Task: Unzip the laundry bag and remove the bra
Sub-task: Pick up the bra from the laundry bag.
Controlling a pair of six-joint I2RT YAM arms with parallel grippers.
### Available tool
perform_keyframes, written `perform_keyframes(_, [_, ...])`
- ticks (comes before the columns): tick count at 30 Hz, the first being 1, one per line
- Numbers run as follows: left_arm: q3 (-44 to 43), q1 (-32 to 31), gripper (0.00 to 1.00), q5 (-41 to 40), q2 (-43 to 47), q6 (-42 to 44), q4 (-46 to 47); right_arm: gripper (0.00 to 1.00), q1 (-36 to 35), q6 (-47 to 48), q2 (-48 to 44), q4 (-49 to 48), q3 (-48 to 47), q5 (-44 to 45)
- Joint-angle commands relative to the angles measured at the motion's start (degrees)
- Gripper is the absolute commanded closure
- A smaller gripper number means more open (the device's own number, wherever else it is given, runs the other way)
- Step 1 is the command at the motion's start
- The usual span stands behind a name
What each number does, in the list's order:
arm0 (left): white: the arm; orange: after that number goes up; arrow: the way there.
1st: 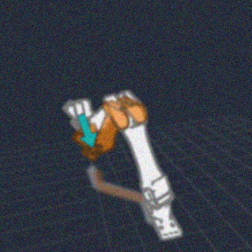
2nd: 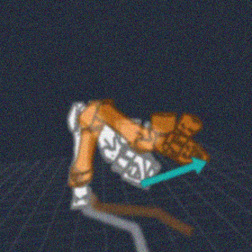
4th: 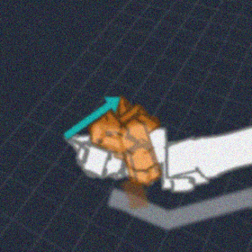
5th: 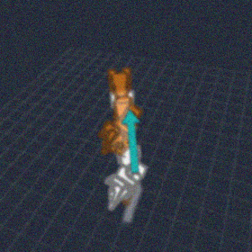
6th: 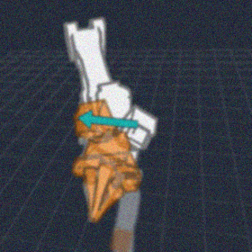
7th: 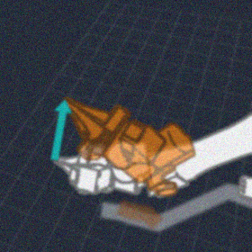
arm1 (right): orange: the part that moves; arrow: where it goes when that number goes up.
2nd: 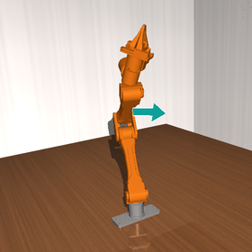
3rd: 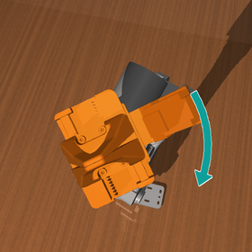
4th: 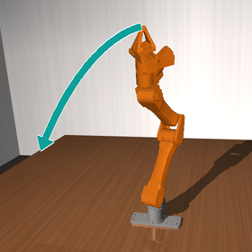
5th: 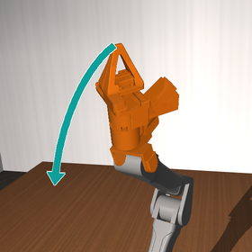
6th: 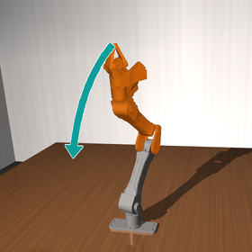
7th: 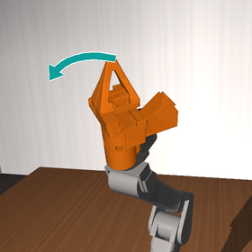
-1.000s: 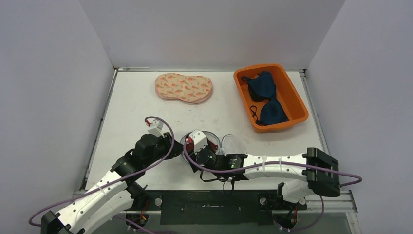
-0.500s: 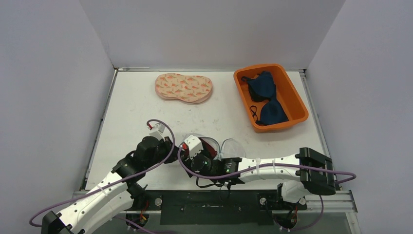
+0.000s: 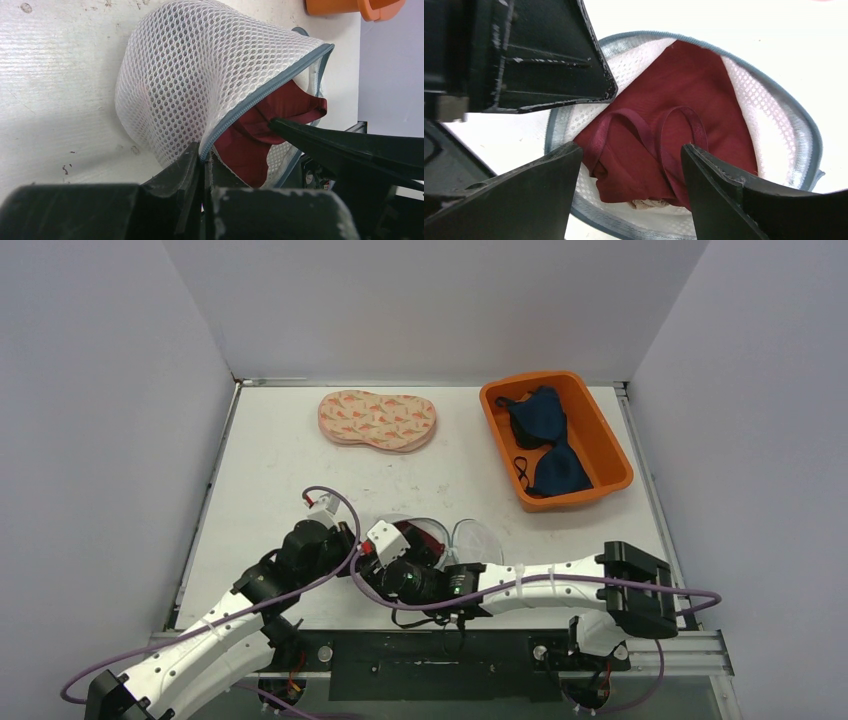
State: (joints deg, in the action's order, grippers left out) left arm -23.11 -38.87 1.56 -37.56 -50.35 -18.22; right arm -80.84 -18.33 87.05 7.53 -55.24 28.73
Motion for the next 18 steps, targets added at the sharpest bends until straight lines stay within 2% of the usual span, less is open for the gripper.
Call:
perform_keyframes(1, [-0.6,0.3,1.0,-0.2,0.8,0.7,0.8,0.27,-0.5,1.8,3.6,1.9,-2.6,3.6])
perform_keyframes(6, [-0.7,0.3,1.0,-0.8,1.5,0.9,0.0,0.29,-0.5,1.9,6.0,2.8,-3.1,3.5])
perform_keyframes(10, [-0.8,0.3,1.0,-0.9,1.6,1.0,-0.3,0.36,-0.4,1.1,7.3,4.5,-3.3,5.8])
perform_keyframes(12, [-0.8,0.3,1.0,-0.9,1.6,1.0,-0.2,0.46,-0.4,0.5,7.5,5.3,-3.3,6.9])
perform_keyframes(16, [-0.6,0.3,1.0,-1.1,1.6,1.0,-0.3,0.73,-0.4,-0.1,6.8,4.9,-2.8,7.9])
perform_keyframes(18, [-0.5,0.4,1.0,-1.1,1.6,1.0,-0.3,0.82,-0.4,-0.2,6.0,4.6,-2.6,8.0])
